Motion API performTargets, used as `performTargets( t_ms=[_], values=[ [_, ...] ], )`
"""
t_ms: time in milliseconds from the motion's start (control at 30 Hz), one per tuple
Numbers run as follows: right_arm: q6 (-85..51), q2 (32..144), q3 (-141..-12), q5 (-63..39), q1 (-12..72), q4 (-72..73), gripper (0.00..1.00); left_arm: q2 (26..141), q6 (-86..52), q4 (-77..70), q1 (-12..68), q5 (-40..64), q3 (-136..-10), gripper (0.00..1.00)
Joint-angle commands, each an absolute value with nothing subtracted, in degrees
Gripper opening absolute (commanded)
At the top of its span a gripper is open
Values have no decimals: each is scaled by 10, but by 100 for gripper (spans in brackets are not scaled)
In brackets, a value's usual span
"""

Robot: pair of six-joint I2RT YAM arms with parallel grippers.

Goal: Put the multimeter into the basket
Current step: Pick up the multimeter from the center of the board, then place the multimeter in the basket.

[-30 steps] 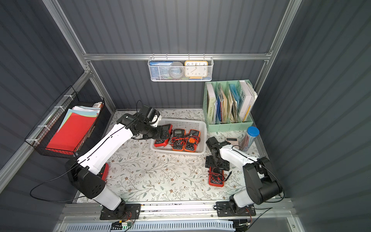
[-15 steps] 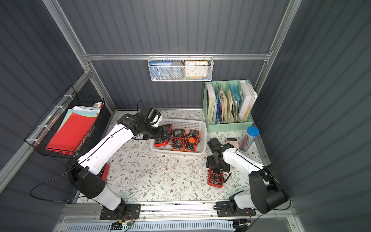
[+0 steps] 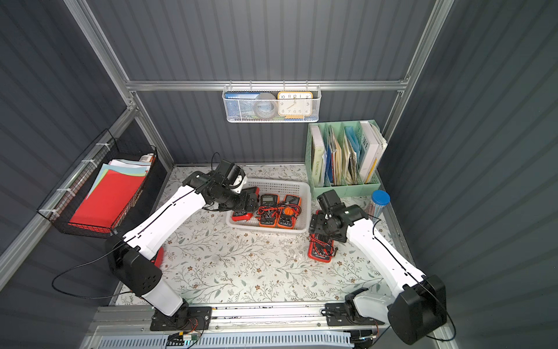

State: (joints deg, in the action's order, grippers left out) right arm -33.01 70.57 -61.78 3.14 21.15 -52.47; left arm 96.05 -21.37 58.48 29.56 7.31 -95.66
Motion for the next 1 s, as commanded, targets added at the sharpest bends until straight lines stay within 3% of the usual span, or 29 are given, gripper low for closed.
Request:
performTargets(
  t_ms=[0, 633, 967],
  values=[
    [-322, 714, -665, 12, 212, -528, 63, 974, -207, 587, 299, 76, -950, 99],
    [-308, 999, -956, -33, 215, -488, 63, 964, -217, 584, 299, 57, -939, 99],
    [-285, 1116, -1020, -25, 228, -514, 63, 944, -218, 592, 299, 49, -942, 99]
  ],
)
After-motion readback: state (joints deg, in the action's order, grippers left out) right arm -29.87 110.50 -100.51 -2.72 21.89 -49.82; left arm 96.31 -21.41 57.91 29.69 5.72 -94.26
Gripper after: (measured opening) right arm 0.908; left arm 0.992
